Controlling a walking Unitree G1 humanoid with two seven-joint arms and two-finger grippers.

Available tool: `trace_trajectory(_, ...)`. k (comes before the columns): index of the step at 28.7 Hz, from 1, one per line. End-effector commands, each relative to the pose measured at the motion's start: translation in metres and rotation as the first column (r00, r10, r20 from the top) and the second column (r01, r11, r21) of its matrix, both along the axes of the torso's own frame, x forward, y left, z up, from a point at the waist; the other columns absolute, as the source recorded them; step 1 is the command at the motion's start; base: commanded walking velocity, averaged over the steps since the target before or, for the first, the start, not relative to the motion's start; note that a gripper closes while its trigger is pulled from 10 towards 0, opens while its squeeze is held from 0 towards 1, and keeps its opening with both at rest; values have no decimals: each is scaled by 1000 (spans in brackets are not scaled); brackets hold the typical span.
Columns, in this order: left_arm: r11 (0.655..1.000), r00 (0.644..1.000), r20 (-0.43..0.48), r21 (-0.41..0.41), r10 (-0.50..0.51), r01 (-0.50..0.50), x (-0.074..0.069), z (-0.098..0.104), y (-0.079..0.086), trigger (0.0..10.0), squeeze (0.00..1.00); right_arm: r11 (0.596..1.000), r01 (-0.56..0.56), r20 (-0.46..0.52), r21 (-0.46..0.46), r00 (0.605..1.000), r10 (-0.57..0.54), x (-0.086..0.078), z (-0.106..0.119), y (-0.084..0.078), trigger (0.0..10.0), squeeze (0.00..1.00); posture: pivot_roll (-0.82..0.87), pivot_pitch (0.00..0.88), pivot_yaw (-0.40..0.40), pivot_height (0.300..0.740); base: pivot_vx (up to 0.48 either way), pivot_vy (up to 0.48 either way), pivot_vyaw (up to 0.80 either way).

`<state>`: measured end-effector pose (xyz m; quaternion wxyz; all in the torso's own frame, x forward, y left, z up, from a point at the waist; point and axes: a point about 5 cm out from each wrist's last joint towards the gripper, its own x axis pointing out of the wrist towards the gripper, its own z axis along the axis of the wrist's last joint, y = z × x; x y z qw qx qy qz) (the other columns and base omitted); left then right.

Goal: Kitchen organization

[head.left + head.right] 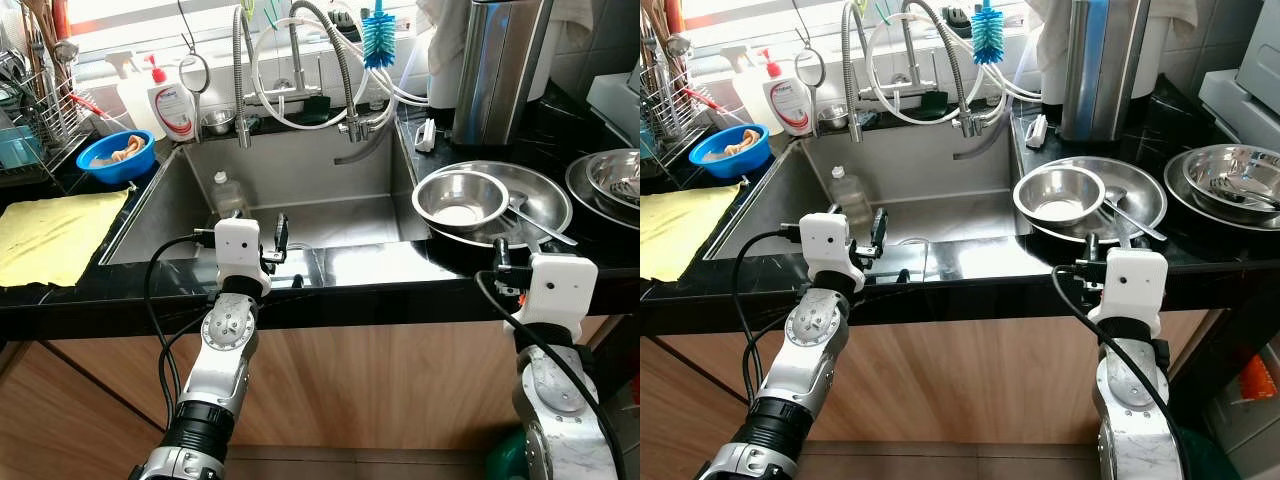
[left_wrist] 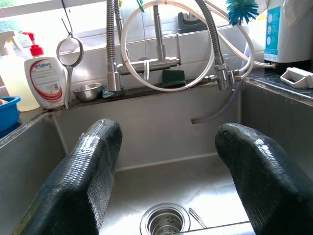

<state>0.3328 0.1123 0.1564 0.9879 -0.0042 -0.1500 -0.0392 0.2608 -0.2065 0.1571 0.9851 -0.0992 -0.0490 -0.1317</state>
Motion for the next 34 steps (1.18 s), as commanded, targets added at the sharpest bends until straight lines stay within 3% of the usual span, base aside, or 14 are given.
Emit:
trace_trajectory(1, 1000, 1000, -19, 1, 15, -15, 0, -4, 5, 10000, 0, 1000, 4, -29, 20, 1000, -3, 1, -5, 1, 0, 0, -260, 0, 162, 740, 0, 0, 0)
trace_trajectory(10, 1000, 1000, -19, 4, 21, -21, 0, -3, 6, 10000, 0, 1000, 5, -20, 25, 1000, -4, 3, -3, 1, 39, 0, -258, 0, 162, 740, 0, 0, 0)
trace_trajectory(14, 1000, 1000, -18, 6, 23, -23, 0, -3, 6, 10000, 0, 1000, -4, -14, 30, 1000, 4, 3, -3, 3, 1569, 0, -258, 0, 161, 740, 0, 0, 0)
trace_trajectory(17, 1000, 1000, -17, 5, 25, -25, 0, -3, 6, 10000, 0, 999, -5, -5, 32, 1000, 5, 3, -2, 4, 1529, 0, -257, 0, 161, 740, 0, 0, 0)
trace_trajectory(18, 1000, 1000, -17, 6, 26, -26, 0, -3, 6, 10000, 0, 1000, -2, 7, 29, 1000, 2, 3, 1, 3, 2392, 0, -258, 0, 161, 740, 0, 0, 0)
trace_trajectory(19, 1000, 999, -17, 6, 27, -27, 0, -3, 6, 10000, 0, 1000, 4, 20, 26, 1000, -5, 3, 3, 2, 4824, 0, -258, 0, 161, 740, 0, 0, 0)
trace_trajectory(20, 1000, 999, -17, 6, 28, -28, 0, -3, 7, 10000, 0, 1000, 12, 43, 27, 999, -13, 3, 6, 1, 10000, 0, -258, 0, 161, 740, 0, 0, 0)
trace_trajectory(34, 1000, 999, -16, 5, 30, -30, 0, -3, 7, 10000, 0, 1000, -11, 142, 0, 990, 11, 6, 24, 5, 10000, 0, -254, 0, 156, 740, 0, 0, 0)
